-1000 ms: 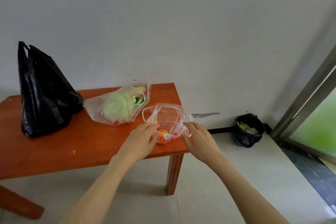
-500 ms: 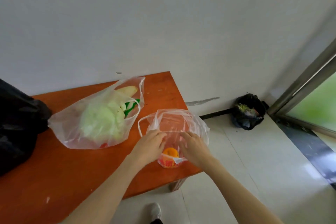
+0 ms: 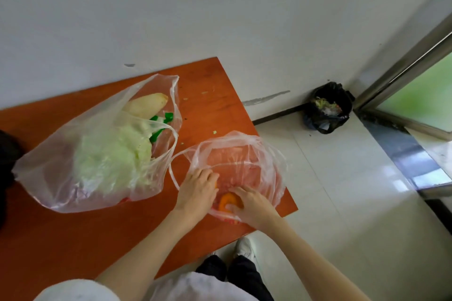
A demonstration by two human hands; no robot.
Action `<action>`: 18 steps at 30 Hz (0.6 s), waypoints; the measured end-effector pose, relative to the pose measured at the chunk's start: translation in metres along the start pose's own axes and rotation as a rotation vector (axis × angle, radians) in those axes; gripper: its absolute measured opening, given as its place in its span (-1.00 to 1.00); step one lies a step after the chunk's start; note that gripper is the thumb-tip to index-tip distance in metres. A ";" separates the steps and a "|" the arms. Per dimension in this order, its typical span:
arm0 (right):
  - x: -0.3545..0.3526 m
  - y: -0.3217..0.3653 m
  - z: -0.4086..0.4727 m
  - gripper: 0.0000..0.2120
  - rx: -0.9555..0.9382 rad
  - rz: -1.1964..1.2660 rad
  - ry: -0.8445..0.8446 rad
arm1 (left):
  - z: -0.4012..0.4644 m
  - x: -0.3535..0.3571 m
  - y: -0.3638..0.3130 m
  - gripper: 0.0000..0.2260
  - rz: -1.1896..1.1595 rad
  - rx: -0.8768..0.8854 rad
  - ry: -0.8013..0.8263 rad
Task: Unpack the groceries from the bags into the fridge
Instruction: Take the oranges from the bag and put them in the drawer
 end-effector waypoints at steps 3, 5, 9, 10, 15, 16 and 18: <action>0.010 -0.003 0.006 -0.35 -0.039 -0.029 0.100 | -0.003 0.003 0.012 -0.52 0.019 -0.085 0.059; 0.013 -0.005 0.008 -0.30 -0.064 -0.053 0.136 | -0.001 0.006 0.019 -0.41 0.024 -0.127 0.098; 0.010 -0.003 0.012 -0.28 -0.103 -0.072 0.175 | 0.006 0.011 0.017 -0.33 0.076 -0.147 0.141; 0.008 -0.002 0.012 -0.30 -0.112 -0.065 0.167 | 0.008 0.013 0.016 -0.33 0.094 -0.149 0.144; -0.002 -0.007 0.009 -0.37 -0.103 -0.022 0.058 | 0.015 0.010 0.012 -0.36 0.058 -0.152 0.168; -0.006 -0.009 0.009 -0.37 -0.097 -0.012 0.027 | 0.015 0.007 0.011 -0.36 0.023 -0.144 0.163; -0.018 -0.010 0.009 -0.36 -0.090 0.021 -0.025 | 0.015 -0.002 0.010 -0.38 -0.051 -0.124 0.161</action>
Point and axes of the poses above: each hand's wrist, its own z-axis towards the middle knuckle, its own x-axis out of the palm, y = z × x, the point moved 3 cm from there along z, towards the middle knuckle, and after that the axes turned 14 degrees about -x, right-handed, at the moved point
